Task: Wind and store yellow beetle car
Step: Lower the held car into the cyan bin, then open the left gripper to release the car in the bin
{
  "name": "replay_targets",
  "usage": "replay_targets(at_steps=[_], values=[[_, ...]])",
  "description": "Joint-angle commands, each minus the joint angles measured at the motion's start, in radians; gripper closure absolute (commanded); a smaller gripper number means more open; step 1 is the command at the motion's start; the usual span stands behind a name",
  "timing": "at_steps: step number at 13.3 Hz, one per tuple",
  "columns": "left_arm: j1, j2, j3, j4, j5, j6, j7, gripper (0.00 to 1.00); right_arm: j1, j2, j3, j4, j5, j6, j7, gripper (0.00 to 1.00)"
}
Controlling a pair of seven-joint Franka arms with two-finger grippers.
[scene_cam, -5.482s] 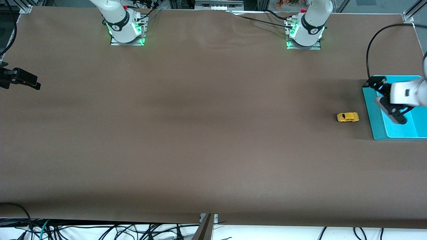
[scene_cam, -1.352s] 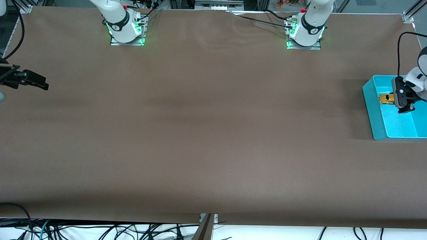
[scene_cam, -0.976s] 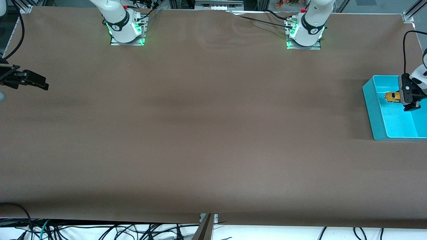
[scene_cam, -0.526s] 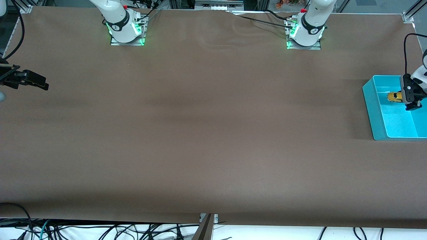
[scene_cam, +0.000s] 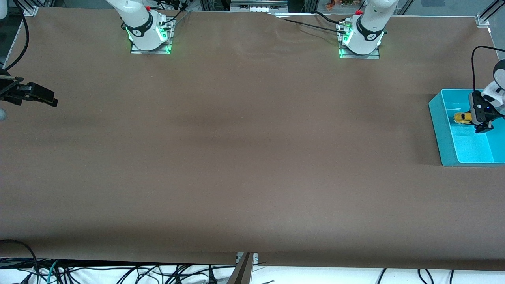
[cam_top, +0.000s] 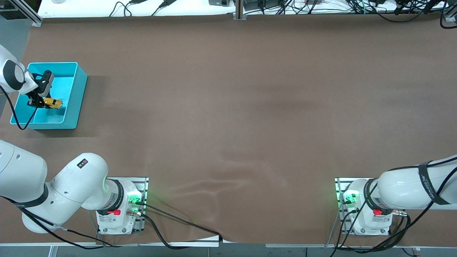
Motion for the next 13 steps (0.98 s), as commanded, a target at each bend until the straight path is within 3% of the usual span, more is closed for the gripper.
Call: replay_targets(at_steps=[1, 2, 5, 8, 10, 13], values=[[0.022, 0.007, -0.014, -0.004, 0.022, 0.014, 0.013, 0.35, 0.001, -0.006, 0.001, -0.004, 0.004, 0.003, 0.004, 0.00], [0.023, 0.010, -0.015, -0.003, 0.020, 0.012, 0.017, 0.01, 0.001, -0.006, 0.001, -0.006, 0.005, 0.003, 0.004, 0.00], [0.019, -0.042, -0.052, 0.005, 0.006, -0.032, -0.004, 0.00, 0.001, -0.006, 0.001, -0.004, 0.004, 0.003, 0.004, 0.00], [0.016, -0.154, -0.145, 0.025, 0.006, -0.223, -0.168, 0.00, 0.001, -0.006, 0.001, -0.004, 0.004, 0.003, 0.004, 0.00], [0.016, -0.183, -0.246, 0.094, 0.006, -0.401, -0.306, 0.00, 0.001, -0.006, 0.001, -0.004, 0.004, 0.003, 0.004, 0.00], [-0.001, -0.180, -0.458, 0.235, 0.008, -0.728, -0.640, 0.00, 0.001, -0.006, 0.001, -0.004, 0.004, 0.003, 0.004, 0.00]])
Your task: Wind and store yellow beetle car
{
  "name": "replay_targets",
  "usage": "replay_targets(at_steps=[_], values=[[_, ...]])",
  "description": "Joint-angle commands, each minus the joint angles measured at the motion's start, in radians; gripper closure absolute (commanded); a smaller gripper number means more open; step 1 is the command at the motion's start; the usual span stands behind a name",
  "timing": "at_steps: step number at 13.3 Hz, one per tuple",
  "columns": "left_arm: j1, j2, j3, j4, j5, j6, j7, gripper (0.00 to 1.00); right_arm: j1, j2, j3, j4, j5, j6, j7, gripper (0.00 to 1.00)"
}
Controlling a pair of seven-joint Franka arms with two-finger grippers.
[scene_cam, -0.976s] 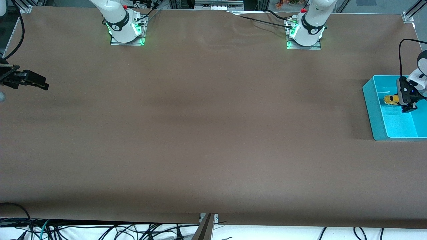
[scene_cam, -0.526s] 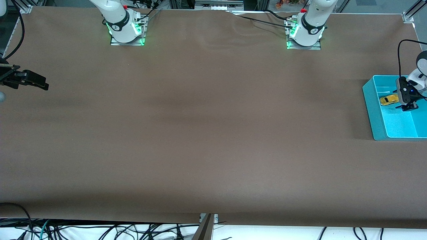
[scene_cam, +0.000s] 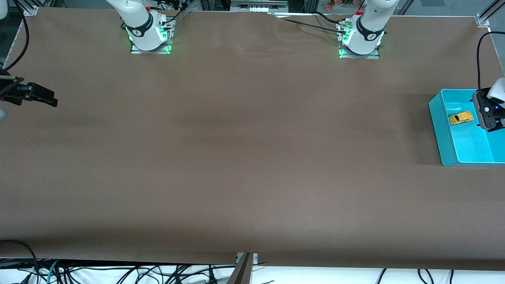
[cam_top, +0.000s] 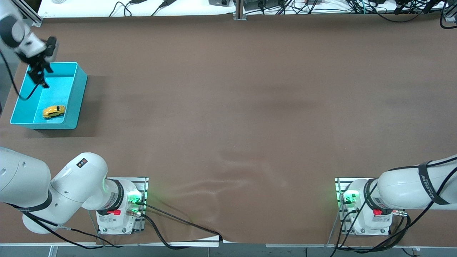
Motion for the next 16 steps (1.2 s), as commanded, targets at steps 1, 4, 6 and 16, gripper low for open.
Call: replay_targets(at_steps=[1, 4, 6, 16], values=[[-0.011, 0.012, -0.138, 0.087, 0.006, -0.188, -0.267, 0.00, 0.000, -0.006, 0.001, -0.004, 0.004, 0.003, 0.004, 0.00], [-0.022, 0.017, -0.279, 0.148, -0.049, -0.291, -0.578, 0.00, 0.000, -0.006, 0.001, -0.004, 0.004, 0.003, 0.004, 0.00], [-0.090, -0.044, -0.292, 0.158, -0.129, -0.308, -0.756, 0.00, 0.000, -0.006, 0.001, -0.004, 0.004, 0.003, 0.004, 0.00], [-0.816, -0.230, 0.441, 0.268, -0.404, -0.319, -1.263, 0.00, 0.000, -0.006, 0.001, -0.004, 0.004, 0.003, 0.004, 0.00]])
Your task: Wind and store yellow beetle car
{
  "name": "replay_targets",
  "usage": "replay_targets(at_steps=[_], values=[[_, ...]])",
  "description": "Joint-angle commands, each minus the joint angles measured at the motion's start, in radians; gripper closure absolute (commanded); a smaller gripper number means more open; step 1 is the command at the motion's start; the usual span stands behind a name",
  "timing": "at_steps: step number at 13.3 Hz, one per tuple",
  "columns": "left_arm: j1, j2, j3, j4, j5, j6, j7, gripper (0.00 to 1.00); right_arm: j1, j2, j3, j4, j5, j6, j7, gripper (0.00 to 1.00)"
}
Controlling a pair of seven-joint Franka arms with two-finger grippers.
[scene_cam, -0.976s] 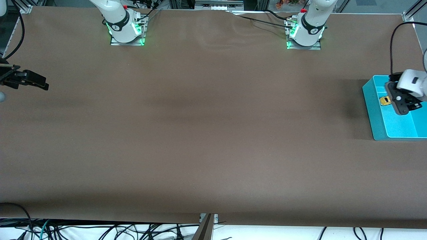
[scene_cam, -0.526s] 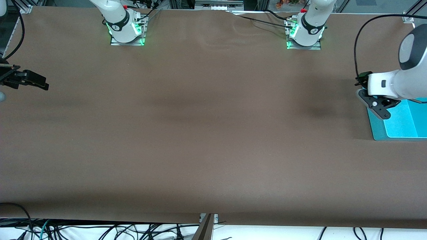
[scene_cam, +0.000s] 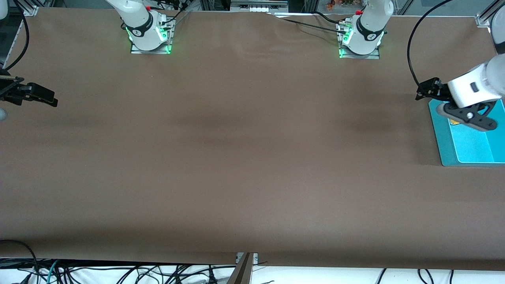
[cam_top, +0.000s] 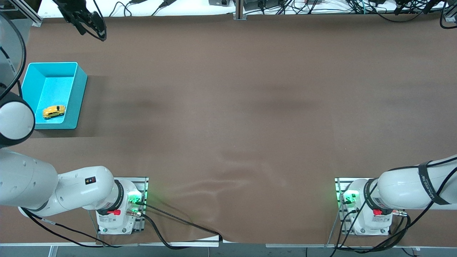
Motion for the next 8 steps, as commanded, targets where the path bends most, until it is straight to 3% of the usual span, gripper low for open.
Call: replay_targets(at_steps=[1, 4, 8], values=[[-0.140, -0.062, 0.121, -0.026, -0.020, 0.070, -0.135, 0.00, 0.000, -0.006, 0.001, -0.004, 0.004, 0.003, 0.005, 0.00], [-0.193, -0.105, 0.143, -0.133, -0.039, 0.191, -0.267, 0.00, 0.000, -0.006, 0.001, -0.004, 0.005, 0.003, 0.005, 0.00], [-0.188, -0.070, 0.135, -0.112, -0.042, 0.143, -0.280, 0.00, -0.002, -0.006, 0.001, -0.004, 0.005, 0.003, 0.005, 0.00]])
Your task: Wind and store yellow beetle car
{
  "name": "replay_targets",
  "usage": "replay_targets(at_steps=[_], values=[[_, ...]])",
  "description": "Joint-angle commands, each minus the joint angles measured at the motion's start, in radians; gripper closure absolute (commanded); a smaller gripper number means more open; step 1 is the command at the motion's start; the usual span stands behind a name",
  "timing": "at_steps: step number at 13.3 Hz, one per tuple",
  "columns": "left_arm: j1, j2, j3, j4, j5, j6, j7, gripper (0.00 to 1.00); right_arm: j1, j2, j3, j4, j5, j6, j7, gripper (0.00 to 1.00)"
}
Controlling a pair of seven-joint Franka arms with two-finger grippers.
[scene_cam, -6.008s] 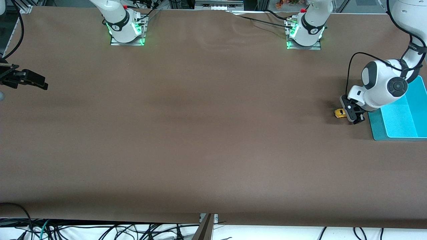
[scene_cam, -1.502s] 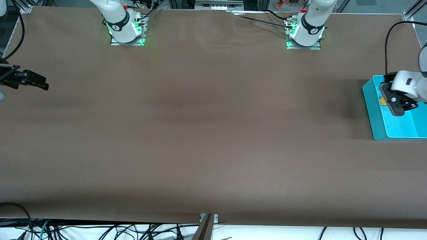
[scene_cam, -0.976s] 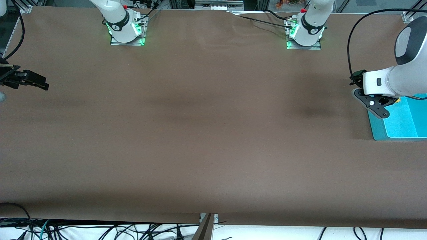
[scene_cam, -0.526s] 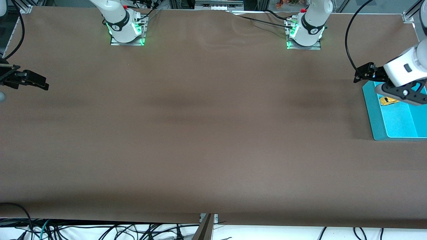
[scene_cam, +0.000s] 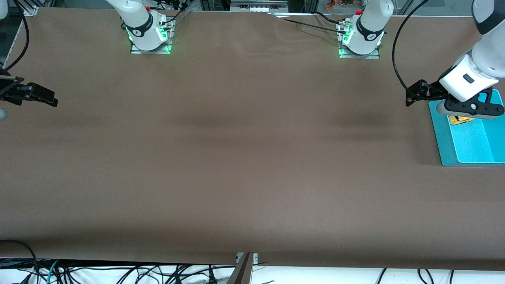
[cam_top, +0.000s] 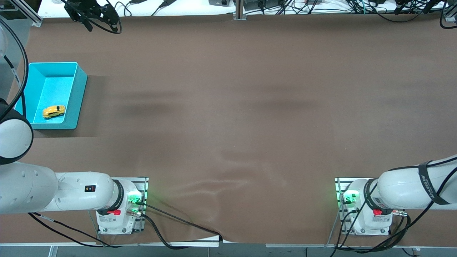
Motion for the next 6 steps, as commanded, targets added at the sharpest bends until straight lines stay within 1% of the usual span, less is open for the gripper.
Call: replay_targets(at_steps=[1, 2, 5, 6], values=[[-0.009, -0.002, 0.013, 0.005, -0.026, -0.022, -0.006, 0.00, -0.002, -0.006, 0.001, -0.004, 0.005, 0.003, 0.005, 0.00], [-0.009, 0.004, 0.013, 0.012, -0.024, -0.025, 0.003, 0.00, -0.002, -0.006, 0.000, -0.004, 0.004, 0.003, 0.005, 0.00], [-0.007, 0.057, 0.014, 0.084, -0.024, -0.056, -0.004, 0.00, 0.000, -0.006, 0.001, -0.004, 0.005, 0.003, 0.011, 0.00], [-0.007, 0.064, 0.014, 0.090, -0.024, -0.056, -0.004, 0.00, 0.000, -0.006, 0.001, -0.004, 0.005, 0.004, 0.016, 0.00]])
